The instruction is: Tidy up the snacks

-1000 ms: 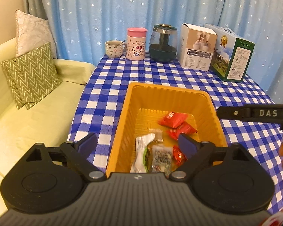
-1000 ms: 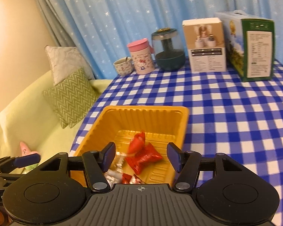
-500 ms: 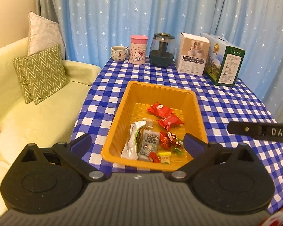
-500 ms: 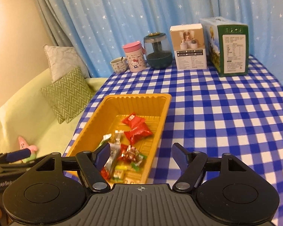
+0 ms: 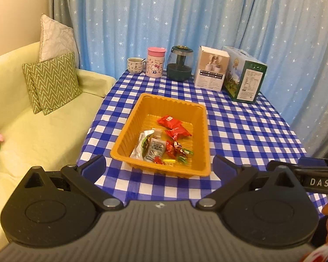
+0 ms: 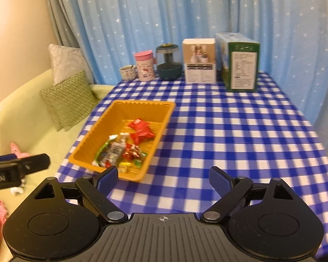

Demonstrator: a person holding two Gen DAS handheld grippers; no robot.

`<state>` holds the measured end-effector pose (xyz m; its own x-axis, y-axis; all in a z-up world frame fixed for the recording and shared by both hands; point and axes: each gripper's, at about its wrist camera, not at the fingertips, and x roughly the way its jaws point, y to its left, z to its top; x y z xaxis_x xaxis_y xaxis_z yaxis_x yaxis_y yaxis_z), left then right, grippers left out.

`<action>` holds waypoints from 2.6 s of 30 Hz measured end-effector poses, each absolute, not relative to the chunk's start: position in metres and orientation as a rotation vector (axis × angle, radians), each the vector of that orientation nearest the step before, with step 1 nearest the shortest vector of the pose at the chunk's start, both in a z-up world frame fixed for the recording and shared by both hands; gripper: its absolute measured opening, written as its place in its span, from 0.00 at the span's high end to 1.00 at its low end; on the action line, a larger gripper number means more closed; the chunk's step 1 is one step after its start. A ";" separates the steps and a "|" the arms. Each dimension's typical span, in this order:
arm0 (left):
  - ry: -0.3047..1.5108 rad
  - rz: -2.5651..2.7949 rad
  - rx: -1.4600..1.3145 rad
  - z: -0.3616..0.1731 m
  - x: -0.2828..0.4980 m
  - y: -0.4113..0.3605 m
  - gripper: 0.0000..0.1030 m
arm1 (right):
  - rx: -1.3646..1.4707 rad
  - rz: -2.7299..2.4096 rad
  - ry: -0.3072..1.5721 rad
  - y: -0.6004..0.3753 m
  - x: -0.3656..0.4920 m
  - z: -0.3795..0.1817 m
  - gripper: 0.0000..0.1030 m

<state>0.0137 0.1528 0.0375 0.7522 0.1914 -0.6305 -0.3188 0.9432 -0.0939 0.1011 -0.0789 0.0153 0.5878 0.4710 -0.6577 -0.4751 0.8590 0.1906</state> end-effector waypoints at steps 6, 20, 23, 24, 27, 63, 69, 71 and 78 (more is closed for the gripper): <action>0.654 0.288 -0.200 0.049 -0.010 0.137 0.00 | -0.005 0.535 0.758 -0.105 0.076 0.026 0.09; 0.645 0.296 -0.158 0.055 -0.052 0.102 0.00 | 0.000 0.547 0.750 -0.133 0.028 0.037 0.08; 0.641 0.291 -0.148 0.056 -0.058 0.097 0.00 | 0.001 0.531 0.731 -0.135 0.021 0.039 0.08; 0.641 0.290 -0.145 0.056 -0.060 0.095 0.00 | 0.002 0.528 0.728 -0.136 0.020 0.040 0.08; 0.638 0.288 -0.144 0.056 -0.063 0.092 0.00 | 0.006 0.523 0.727 -0.140 0.018 0.041 0.08; 0.630 0.280 -0.137 0.055 -0.061 0.087 0.00 | -0.012 0.525 0.718 -0.148 0.021 0.041 0.08; 0.632 0.281 -0.136 0.053 -0.060 0.085 0.00 | -0.008 0.524 0.714 -0.149 0.022 0.041 0.08; 0.632 0.281 -0.135 0.053 -0.060 0.085 0.00 | -0.007 0.526 0.718 -0.149 0.022 0.041 0.08; 0.632 0.281 -0.136 0.053 -0.060 0.085 0.00 | -0.009 0.525 0.717 -0.148 0.022 0.041 0.08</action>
<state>-0.0598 0.0853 0.0530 0.7704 0.2171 -0.5995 -0.2997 0.9532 -0.0400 0.0225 -0.1485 0.0414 0.6308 0.4554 -0.6282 -0.4611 0.8712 0.1685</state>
